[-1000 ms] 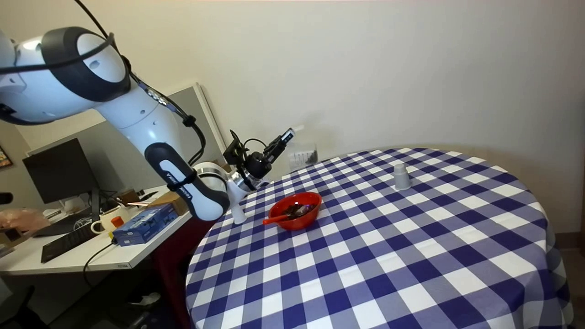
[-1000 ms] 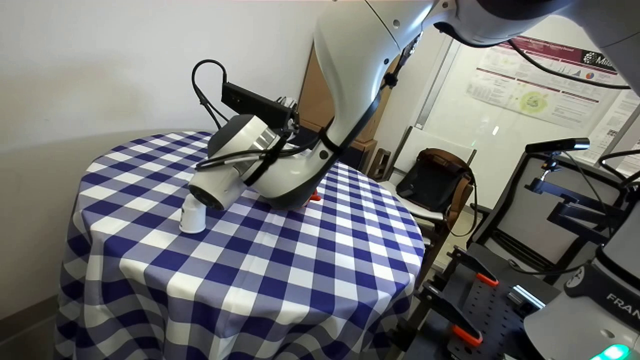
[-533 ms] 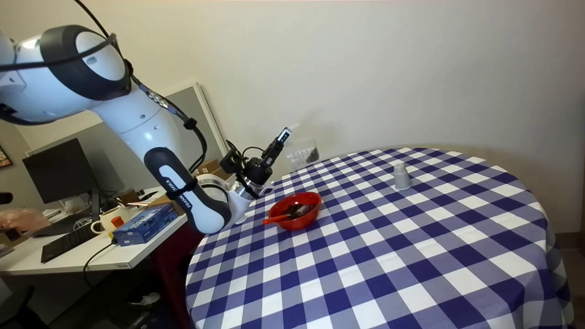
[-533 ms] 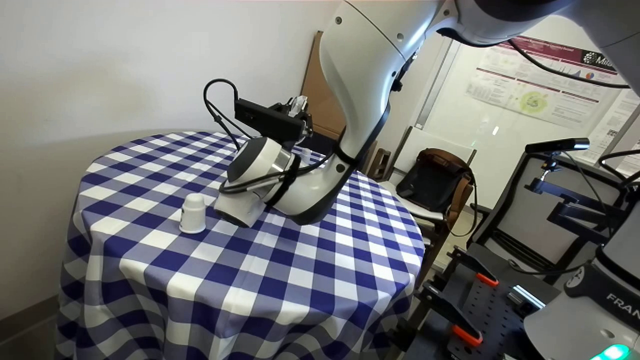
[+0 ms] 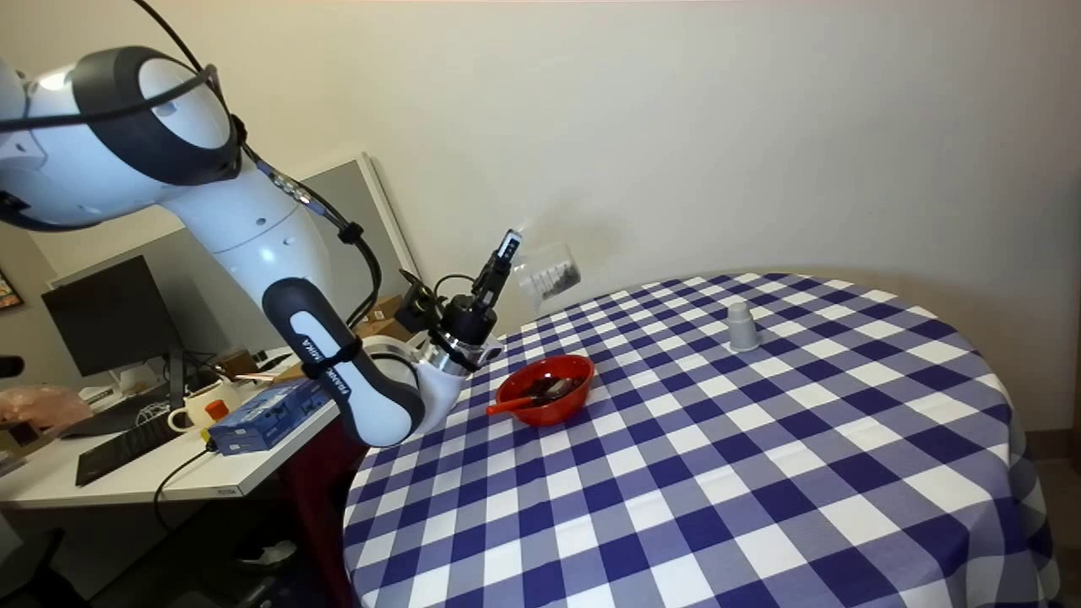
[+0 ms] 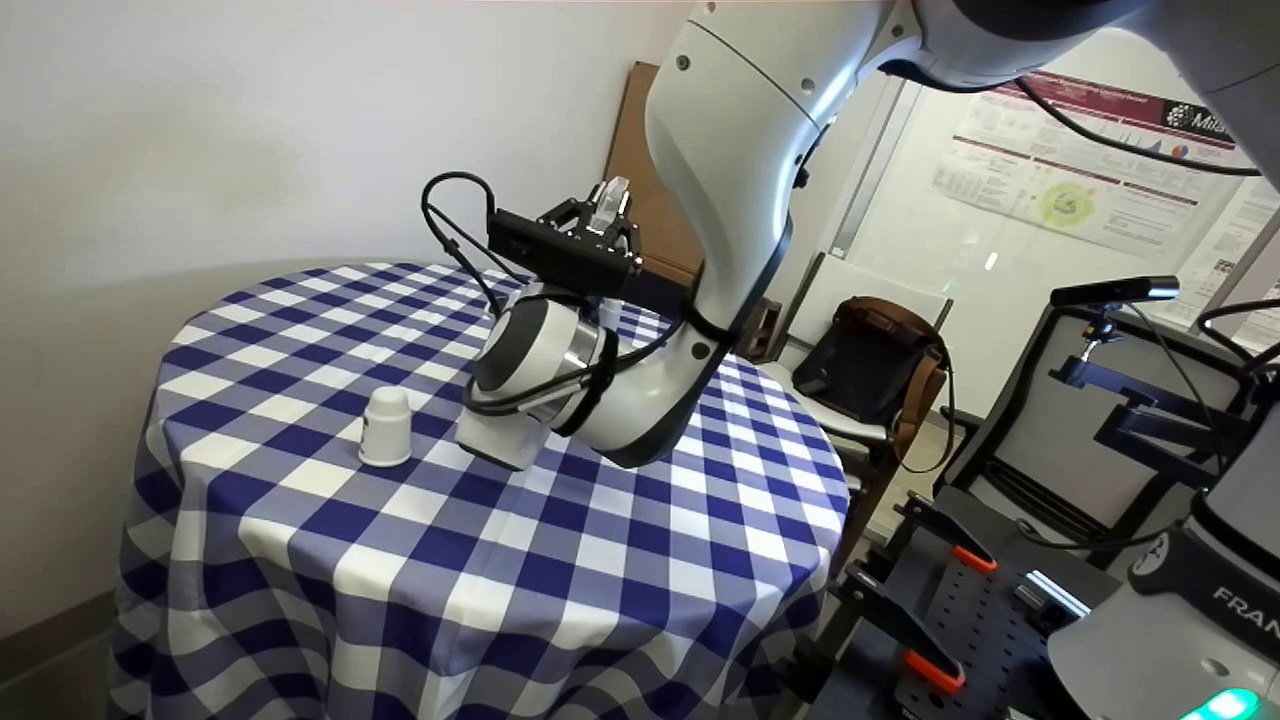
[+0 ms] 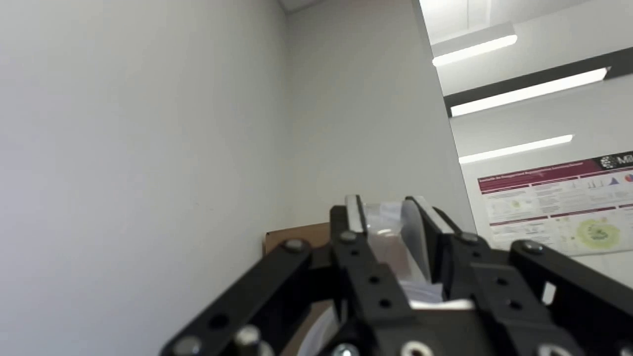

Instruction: Pour the contents of the clear jar into the red bowl

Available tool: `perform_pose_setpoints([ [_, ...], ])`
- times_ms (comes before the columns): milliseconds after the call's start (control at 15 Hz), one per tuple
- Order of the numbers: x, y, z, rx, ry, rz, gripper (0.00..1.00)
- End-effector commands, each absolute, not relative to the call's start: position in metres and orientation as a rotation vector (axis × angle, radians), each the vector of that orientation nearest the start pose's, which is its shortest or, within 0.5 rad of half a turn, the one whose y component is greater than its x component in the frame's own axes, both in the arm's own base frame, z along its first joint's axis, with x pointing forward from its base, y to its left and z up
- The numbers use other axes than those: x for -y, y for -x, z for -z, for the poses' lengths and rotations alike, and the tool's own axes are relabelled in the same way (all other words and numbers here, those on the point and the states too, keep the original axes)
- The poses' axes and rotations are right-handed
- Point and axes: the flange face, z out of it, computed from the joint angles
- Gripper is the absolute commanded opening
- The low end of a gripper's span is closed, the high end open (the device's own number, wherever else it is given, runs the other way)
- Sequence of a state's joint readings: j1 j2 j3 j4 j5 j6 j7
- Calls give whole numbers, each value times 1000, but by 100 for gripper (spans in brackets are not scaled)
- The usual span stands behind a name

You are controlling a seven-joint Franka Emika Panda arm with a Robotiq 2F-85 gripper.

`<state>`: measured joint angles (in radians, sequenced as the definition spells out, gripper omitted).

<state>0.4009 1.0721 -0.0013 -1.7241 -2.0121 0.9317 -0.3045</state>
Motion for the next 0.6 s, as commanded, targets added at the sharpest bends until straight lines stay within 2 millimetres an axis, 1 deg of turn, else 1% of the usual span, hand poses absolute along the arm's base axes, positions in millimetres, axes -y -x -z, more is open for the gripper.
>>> perform_pose_setpoints([
  [0, -110, -579, -101, -672, -426, 796, 7],
  [533, -112, -580, -106, -613, -390, 760, 7],
])
